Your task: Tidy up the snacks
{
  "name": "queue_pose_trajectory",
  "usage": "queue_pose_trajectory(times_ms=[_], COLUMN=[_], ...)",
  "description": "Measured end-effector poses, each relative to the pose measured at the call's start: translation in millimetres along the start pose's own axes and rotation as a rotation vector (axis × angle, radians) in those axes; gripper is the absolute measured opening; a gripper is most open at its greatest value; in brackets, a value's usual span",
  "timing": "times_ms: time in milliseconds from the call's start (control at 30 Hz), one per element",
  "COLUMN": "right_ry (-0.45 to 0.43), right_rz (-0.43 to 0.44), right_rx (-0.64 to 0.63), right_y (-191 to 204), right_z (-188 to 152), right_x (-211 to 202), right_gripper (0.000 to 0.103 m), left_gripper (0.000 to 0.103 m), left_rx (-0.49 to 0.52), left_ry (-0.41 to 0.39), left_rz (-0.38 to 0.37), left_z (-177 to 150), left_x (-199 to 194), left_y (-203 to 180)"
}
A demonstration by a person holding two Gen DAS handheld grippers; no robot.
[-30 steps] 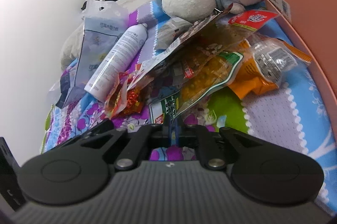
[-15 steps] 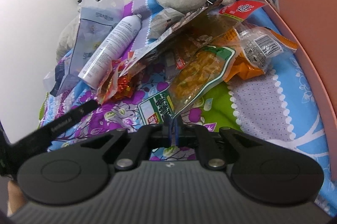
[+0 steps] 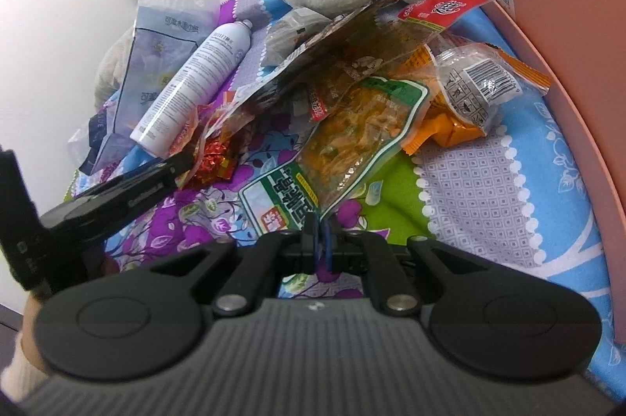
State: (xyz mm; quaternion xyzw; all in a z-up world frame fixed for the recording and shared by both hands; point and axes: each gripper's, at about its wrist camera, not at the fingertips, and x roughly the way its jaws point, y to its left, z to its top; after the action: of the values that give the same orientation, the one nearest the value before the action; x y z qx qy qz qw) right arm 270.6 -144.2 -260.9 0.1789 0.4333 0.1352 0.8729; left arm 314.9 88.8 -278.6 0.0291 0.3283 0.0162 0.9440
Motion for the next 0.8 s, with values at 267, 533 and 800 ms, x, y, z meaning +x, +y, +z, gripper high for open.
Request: queue_pose_trajectory(times_ms=[267, 533, 800], right_ry=[0.0, -0.008, -0.018], right_rz=[0.002, 0.009, 0.008], right_rx=[-0.004, -0.006, -0.008], right_y=[0.7, 0.7, -1.0], right_z=[1.1, -0.1, -1.9], right_x=[2.3, -3.4, -11.3], right_gripper=[0.006, 0.006, 0.006], left_gripper=[0.004, 0.0, 0.02], left_rx=[-0.046, -0.117, -0.076], left_ry=[0.014, 0.019, -0.025], left_rz=[-0.044, -0.095, -0.14], left_z=[0.3, -1.7, 6.2], left_x=[9.4, -3.8, -17.1], left_y=[3.7, 8.7, 0.9])
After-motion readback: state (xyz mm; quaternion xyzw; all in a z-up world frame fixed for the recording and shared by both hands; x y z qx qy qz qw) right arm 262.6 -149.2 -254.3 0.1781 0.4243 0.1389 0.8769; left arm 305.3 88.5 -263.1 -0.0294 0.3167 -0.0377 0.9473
